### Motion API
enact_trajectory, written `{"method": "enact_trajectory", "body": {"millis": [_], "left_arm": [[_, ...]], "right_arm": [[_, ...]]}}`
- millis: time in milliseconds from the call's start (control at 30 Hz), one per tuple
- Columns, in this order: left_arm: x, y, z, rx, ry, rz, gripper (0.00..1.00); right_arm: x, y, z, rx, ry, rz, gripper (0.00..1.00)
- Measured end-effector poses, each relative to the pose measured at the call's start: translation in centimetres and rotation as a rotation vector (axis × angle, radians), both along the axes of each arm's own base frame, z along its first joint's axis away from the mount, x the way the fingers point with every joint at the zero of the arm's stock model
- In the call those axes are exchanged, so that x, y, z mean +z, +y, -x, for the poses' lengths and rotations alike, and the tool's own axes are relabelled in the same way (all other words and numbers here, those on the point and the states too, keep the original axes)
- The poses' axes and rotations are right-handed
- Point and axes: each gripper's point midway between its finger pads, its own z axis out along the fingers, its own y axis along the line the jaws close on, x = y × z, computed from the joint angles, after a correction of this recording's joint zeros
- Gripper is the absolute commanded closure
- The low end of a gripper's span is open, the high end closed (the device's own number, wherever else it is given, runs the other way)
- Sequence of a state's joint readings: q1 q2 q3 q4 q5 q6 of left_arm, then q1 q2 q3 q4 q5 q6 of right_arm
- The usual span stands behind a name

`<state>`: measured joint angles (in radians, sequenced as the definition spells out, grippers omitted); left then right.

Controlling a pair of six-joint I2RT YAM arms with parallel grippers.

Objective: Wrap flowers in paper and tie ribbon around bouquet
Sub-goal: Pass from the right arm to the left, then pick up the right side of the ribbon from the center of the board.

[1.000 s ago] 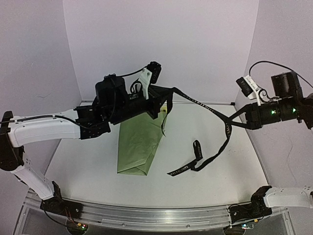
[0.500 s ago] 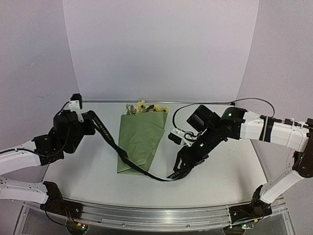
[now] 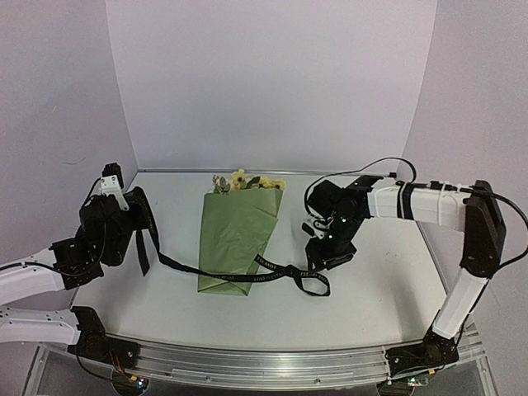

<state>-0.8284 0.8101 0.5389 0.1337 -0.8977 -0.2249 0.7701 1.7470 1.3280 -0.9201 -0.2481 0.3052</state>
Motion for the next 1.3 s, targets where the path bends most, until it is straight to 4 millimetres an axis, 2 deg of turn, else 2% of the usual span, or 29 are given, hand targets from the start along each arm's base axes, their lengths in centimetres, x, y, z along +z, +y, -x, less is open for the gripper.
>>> {"method": "enact_trajectory", "body": {"millis": [167, 300, 567, 1000, 1100, 1300], "left_arm": [[0.0, 0.0, -0.1, 0.004, -0.003, 0.003, 1.00], [0.0, 0.1, 0.0, 0.009, -0.004, 0.011, 1.00], [0.1, 0.3, 0.0, 0.022, -0.006, 0.012, 1.00], [0.1, 0.4, 0.0, 0.024, -0.006, 0.012, 1.00], [0.1, 0.4, 0.0, 0.024, -0.006, 0.013, 1.00], [0.4, 0.6, 0.1, 0.028, -0.015, 0.021, 1.00]], "right_arm": [[0.1, 2.8, -2.6, 0.043, -0.020, -0.020, 0.51], [-0.3, 4.0, -3.3, 0.043, -0.007, -0.030, 0.52], [-3.8, 4.2, -2.7, -0.029, 0.086, 0.022, 0.55], [-6.4, 5.6, -2.4, -0.140, 0.133, 0.021, 0.63], [-7.1, 5.4, -2.2, -0.153, 0.145, 0.032, 0.63], [-7.8, 4.7, -1.7, -0.161, 0.151, 0.050, 0.54]]}}
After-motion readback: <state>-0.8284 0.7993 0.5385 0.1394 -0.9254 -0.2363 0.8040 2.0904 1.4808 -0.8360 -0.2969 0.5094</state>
